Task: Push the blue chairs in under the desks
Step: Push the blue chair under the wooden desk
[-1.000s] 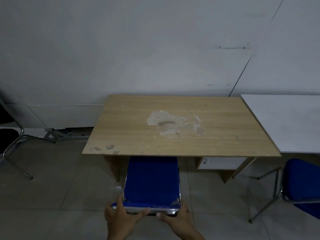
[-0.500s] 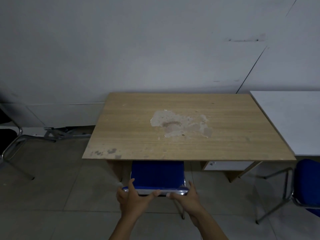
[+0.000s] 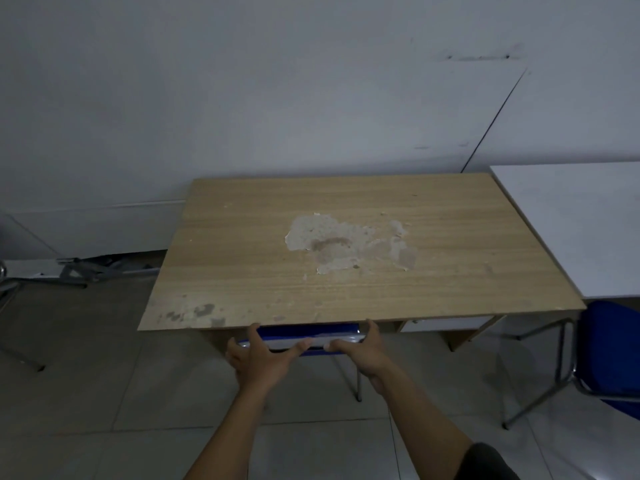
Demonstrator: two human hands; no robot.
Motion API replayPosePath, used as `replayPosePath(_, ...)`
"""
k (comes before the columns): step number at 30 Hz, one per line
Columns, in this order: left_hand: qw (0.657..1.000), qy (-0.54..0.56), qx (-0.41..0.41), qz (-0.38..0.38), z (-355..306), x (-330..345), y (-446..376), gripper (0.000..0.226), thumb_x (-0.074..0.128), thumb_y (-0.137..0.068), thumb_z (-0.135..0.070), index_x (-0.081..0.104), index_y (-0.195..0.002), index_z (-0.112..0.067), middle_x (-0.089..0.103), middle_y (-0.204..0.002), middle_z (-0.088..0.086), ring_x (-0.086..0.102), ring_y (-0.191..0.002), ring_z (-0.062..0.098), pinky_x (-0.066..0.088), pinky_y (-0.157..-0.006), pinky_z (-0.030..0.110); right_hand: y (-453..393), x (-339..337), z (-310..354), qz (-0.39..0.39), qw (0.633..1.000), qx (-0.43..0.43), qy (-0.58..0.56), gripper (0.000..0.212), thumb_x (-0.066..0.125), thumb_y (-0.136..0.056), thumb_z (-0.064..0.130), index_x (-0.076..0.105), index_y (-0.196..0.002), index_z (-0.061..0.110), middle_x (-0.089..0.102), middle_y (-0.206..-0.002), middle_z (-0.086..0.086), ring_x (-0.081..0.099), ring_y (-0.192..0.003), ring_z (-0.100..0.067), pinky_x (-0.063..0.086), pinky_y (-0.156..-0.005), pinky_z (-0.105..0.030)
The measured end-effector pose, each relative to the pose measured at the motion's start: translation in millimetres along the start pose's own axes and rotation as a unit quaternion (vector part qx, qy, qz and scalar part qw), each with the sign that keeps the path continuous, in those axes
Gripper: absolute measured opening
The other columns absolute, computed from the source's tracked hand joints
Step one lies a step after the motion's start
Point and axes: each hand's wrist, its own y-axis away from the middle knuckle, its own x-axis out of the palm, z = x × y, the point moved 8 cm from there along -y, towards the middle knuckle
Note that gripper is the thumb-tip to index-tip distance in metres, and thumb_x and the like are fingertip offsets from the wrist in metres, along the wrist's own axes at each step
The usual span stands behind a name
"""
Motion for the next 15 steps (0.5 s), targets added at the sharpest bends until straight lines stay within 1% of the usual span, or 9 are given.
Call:
replayPosePath(3, 1.000, 0.002, -0.005, 0.006, -3, -1, -2, 0.151, 0.066, -0.022, -0.104, 0.021, -0.151, -0.043, -0.015, -0.165, 0.003, 0.000, -0.155, 0.034, 0.040, -0.114, 0.061, -7, 2, -1, 0.008, 1.000, 0.014, 0.019, 0.158, 0.099, -0.035, 0.059, 0.004, -0.160, 0.038, 0.016, -0.167, -0.008, 0.030, -0.147, -0.035, 0.041, -0.113, -0.054)
replayPosePath(6, 1.000, 0.007, -0.001, 0.002, -5, -5, 3, 0.158, 0.060, -0.015, -0.106, 0.022, -0.153, -0.041, -0.019, -0.163, -0.001, -0.004, -0.155, 0.032, 0.039, -0.115, 0.061, -8, 1, -5, 0.014, 1.000, 0.023, 0.015, 0.163, 0.099, -0.032, 0.061, 0.001, -0.160, 0.041, 0.017, -0.167, -0.009, 0.031, -0.146, -0.037, 0.042, -0.111, -0.057)
replayPosePath(9, 1.000, -0.007, -0.010, 0.013, -8, -8, 7, 0.163, 0.056, -0.009, -0.108, 0.020, -0.153, -0.040, -0.018, -0.164, 0.004, -0.001, -0.154, 0.035, 0.035, -0.116, 0.062, -4, -1, -1, 0.026, 0.999, 0.035, 0.027, 0.161, 0.099, -0.038, 0.060, -0.004, -0.160, 0.038, 0.026, -0.165, -0.012, 0.039, -0.142, -0.039, 0.046, -0.107, -0.059)
replayPosePath(10, 1.000, -0.016, -0.015, 0.016, -8, -8, 7, 0.162, 0.056, -0.010, -0.108, 0.020, -0.153, -0.040, -0.016, -0.164, 0.005, 0.001, -0.154, 0.036, 0.035, -0.116, 0.062, -3, -2, 1, 0.030, 0.998, 0.037, 0.033, 0.160, 0.098, -0.041, 0.061, -0.006, -0.161, 0.036, 0.027, -0.165, -0.012, 0.040, -0.141, -0.039, 0.046, -0.106, -0.059)
replayPosePath(12, 0.999, -0.031, -0.020, 0.028, -6, -7, 10, 0.157, 0.056, -0.013, -0.108, 0.021, -0.151, -0.041, -0.012, -0.165, 0.009, 0.004, -0.154, 0.040, 0.035, -0.117, 0.061, 5, -5, 4, 0.017, 0.997, 0.040, 0.056, 0.163, 0.094, -0.039, 0.065, -0.009, -0.161, 0.031, 0.024, -0.166, -0.012, 0.040, -0.141, -0.041, 0.048, -0.105, -0.059)
replayPosePath(13, 0.998, -0.043, -0.020, 0.031, -2, -6, 12, 0.155, 0.057, -0.015, -0.108, 0.022, -0.150, -0.041, -0.010, -0.165, 0.011, 0.005, -0.154, 0.041, 0.034, -0.117, 0.060, 10, -7, 1, -0.006, 0.997, 0.039, 0.067, 0.164, 0.092, -0.038, 0.067, -0.010, -0.161, 0.029, 0.020, -0.168, -0.011, 0.038, -0.143, -0.041, 0.048, -0.105, -0.058)
replayPosePath(14, 0.998, -0.047, -0.015, 0.043, -10, -9, 8, 0.150, 0.060, -0.022, -0.107, 0.021, -0.151, -0.042, -0.009, -0.165, 0.011, 0.005, -0.154, 0.042, 0.033, -0.118, 0.060, 12, -6, 12, -0.025, 0.997, 0.017, 0.065, 0.164, 0.091, -0.040, 0.068, -0.011, -0.162, 0.027, 0.013, -0.169, -0.010, 0.032, -0.147, -0.040, 0.045, -0.108, -0.057)
replayPosePath(15, 0.997, -0.055, -0.024, 0.056, 0, -7, 14, 0.142, 0.065, -0.033, -0.102, 0.018, -0.153, -0.043, -0.010, -0.166, 0.011, 0.002, -0.155, 0.042, 0.031, -0.119, 0.061, 28, -4, 1, -0.051, 0.996, 0.006, 0.066, 0.160, 0.092, -0.047, 0.067, -0.012, -0.162, 0.026, 0.005, -0.171, -0.008, 0.023, -0.152, -0.038, 0.040, -0.114, -0.055)
